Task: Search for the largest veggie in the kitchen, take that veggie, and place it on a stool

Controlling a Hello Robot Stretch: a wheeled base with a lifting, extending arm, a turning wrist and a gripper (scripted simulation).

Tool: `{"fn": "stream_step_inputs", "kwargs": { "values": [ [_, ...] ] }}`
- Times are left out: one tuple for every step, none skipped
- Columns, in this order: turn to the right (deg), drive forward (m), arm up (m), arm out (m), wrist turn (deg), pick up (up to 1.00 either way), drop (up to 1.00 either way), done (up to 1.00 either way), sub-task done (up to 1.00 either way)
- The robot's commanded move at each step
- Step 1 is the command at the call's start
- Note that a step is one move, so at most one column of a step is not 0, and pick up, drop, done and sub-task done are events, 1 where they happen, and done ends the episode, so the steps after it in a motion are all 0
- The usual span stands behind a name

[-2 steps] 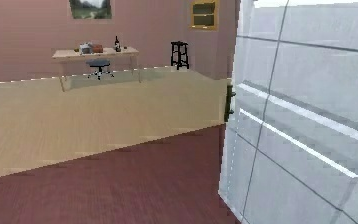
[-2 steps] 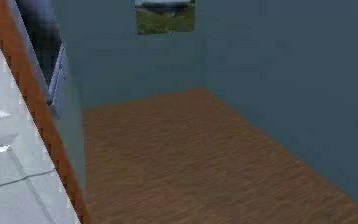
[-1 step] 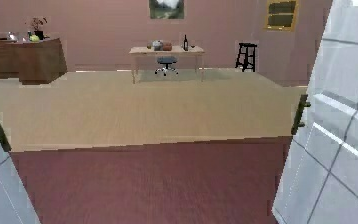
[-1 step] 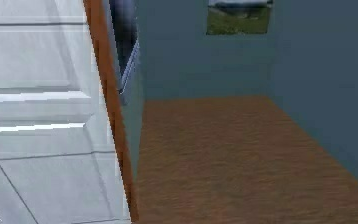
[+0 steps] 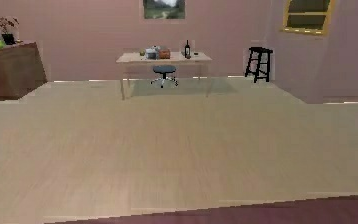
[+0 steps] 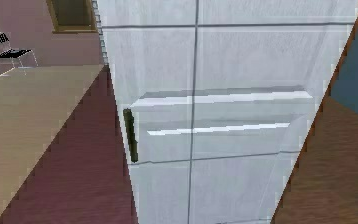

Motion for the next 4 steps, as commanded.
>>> {"fn": "stream_step_inputs", "kwargs": {
  "values": [
    [-3.0,0.0,0.0,0.0,0.0,0.0,0.0,0.0,0.0],
    [0.0,1.0,0.0,0.0,0.0,0.0,0.0,0.0,0.0],
    [0.0,1.0,0.0,0.0,0.0,0.0,0.0,0.0,0.0],
    [0.0,1.0,0.0,0.0,0.0,0.0,0.0,0.0,0.0]
  ]
}}
